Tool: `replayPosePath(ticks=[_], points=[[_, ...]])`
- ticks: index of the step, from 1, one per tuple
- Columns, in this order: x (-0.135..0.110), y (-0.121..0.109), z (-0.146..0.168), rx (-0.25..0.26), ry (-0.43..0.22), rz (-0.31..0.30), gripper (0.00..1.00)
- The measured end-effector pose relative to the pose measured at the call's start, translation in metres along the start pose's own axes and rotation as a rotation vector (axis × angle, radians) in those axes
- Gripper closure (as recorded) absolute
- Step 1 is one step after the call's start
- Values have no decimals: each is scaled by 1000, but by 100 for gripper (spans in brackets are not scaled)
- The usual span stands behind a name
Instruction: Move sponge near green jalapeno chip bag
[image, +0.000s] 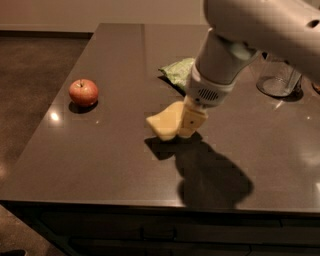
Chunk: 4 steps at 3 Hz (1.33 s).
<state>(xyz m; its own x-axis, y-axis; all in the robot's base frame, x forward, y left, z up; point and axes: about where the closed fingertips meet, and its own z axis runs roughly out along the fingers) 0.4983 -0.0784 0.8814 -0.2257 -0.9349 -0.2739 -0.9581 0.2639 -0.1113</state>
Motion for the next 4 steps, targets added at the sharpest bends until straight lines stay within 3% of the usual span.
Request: replayPosePath(ticks=[1,3,4], points=[[26,-45,-19,83,29,87,100],[61,-98,-12,139,98,231,100],[73,-109,-7,154,125,281,82]])
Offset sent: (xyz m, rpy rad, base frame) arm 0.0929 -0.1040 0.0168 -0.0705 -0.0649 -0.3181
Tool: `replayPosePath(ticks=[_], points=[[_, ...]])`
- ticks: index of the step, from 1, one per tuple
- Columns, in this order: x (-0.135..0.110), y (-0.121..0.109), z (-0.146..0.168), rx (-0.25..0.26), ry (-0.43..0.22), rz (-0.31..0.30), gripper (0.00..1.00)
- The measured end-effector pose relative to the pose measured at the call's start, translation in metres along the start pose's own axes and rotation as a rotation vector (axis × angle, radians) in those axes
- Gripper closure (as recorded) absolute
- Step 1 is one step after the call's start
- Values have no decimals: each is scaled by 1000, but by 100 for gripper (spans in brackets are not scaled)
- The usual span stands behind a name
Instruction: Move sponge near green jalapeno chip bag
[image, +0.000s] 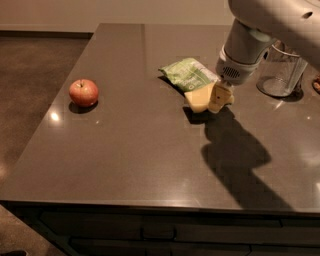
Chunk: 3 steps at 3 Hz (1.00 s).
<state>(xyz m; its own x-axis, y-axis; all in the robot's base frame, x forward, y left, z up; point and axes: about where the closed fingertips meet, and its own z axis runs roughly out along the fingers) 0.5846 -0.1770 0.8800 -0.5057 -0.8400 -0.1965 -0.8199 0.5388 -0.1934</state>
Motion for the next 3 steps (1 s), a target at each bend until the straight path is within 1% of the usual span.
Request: replayPosePath(ticks=[2,3], points=[[-1,0,2,0,1,-1,34],[-1,1,2,0,1,-2,12]])
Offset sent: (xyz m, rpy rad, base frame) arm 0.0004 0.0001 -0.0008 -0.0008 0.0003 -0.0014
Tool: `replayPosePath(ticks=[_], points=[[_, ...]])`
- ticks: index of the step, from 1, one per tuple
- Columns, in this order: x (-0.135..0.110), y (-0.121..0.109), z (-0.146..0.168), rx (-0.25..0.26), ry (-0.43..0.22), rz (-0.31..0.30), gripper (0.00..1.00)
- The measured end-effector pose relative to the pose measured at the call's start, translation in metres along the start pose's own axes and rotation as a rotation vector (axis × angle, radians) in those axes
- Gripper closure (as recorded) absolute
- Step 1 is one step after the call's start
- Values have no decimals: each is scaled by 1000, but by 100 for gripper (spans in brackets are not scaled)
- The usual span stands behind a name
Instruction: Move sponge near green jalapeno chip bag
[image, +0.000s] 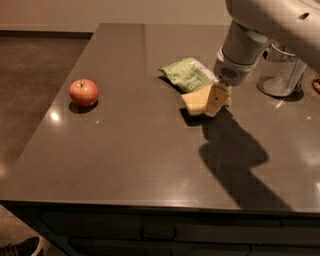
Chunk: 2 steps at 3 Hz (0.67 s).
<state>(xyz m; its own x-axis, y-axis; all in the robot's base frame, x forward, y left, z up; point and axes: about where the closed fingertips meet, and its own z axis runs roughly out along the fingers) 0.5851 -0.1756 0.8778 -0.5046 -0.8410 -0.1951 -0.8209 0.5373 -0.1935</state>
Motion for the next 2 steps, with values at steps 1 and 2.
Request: replayPosePath(ticks=[1,2], points=[[0,0,1,0,0,-1,0],[0,0,1,0,0,-1,0]])
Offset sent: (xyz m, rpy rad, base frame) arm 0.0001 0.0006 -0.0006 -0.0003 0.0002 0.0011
